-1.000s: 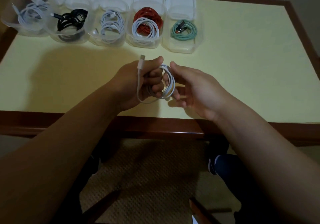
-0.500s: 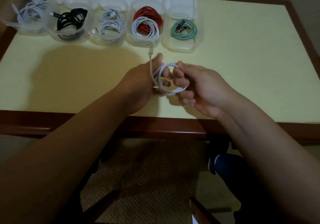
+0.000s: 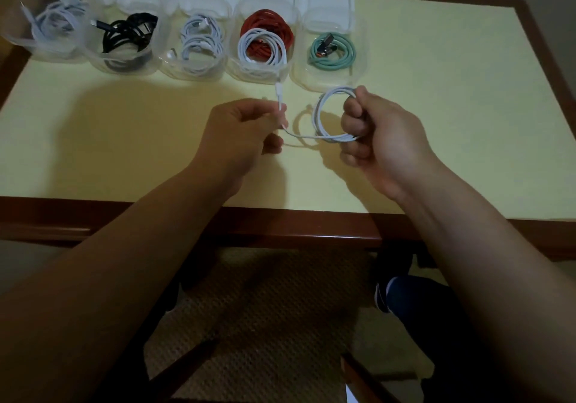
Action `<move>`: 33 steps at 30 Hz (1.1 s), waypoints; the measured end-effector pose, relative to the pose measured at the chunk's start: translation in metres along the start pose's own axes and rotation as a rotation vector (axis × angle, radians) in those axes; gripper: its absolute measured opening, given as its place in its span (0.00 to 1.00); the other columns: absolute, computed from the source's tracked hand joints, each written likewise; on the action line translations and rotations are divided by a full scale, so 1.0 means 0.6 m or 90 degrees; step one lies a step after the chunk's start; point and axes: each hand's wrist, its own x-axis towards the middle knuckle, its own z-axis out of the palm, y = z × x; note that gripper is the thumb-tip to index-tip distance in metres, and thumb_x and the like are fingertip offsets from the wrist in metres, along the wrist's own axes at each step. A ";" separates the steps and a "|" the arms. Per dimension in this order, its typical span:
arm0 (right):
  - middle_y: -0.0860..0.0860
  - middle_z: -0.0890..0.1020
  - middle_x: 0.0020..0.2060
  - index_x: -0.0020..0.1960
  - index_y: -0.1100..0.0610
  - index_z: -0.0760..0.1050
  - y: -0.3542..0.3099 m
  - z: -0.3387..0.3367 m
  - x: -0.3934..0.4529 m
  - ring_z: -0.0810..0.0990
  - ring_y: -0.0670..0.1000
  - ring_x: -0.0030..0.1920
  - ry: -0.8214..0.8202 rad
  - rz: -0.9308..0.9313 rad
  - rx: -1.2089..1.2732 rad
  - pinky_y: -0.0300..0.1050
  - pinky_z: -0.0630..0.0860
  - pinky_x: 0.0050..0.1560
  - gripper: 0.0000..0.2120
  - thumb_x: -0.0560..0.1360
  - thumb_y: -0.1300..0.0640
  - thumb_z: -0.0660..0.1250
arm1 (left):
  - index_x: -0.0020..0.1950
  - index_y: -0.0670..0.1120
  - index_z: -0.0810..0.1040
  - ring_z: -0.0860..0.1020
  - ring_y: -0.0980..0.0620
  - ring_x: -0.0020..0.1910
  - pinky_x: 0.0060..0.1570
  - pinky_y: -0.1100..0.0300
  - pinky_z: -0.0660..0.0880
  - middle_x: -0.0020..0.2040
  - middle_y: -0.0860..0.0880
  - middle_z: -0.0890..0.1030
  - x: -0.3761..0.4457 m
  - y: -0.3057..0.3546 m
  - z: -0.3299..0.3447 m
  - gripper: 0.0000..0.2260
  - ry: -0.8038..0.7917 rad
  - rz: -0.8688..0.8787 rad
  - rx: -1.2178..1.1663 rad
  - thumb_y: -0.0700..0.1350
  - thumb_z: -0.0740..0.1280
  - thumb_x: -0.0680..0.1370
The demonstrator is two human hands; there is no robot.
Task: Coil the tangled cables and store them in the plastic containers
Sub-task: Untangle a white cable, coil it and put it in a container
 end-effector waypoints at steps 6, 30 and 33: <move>0.46 0.59 0.29 0.36 0.50 0.63 0.002 -0.002 -0.001 0.51 0.46 0.24 -0.075 0.062 0.054 0.42 0.49 0.26 0.19 0.86 0.50 0.55 | 0.39 0.42 0.84 0.73 0.51 0.33 0.33 0.60 0.77 0.35 0.47 0.81 -0.015 0.012 0.014 0.11 -0.161 -0.121 0.014 0.32 0.67 0.78; 0.50 0.68 0.30 0.40 0.53 0.67 0.026 0.019 -0.001 0.60 0.47 0.26 -0.086 -0.016 -0.253 0.41 0.56 0.26 0.18 0.88 0.52 0.54 | 0.52 0.45 0.81 0.78 0.55 0.34 0.37 0.64 0.72 0.38 0.50 0.83 -0.031 -0.019 0.011 0.11 0.037 0.312 0.260 0.42 0.77 0.72; 0.50 0.69 0.31 0.41 0.52 0.68 0.029 0.020 -0.001 0.61 0.48 0.27 -0.093 -0.008 -0.260 0.42 0.56 0.28 0.17 0.88 0.51 0.53 | 0.50 0.48 0.87 0.78 0.55 0.38 0.37 0.69 0.69 0.44 0.50 0.82 -0.033 -0.023 0.013 0.07 0.081 0.443 0.324 0.44 0.77 0.73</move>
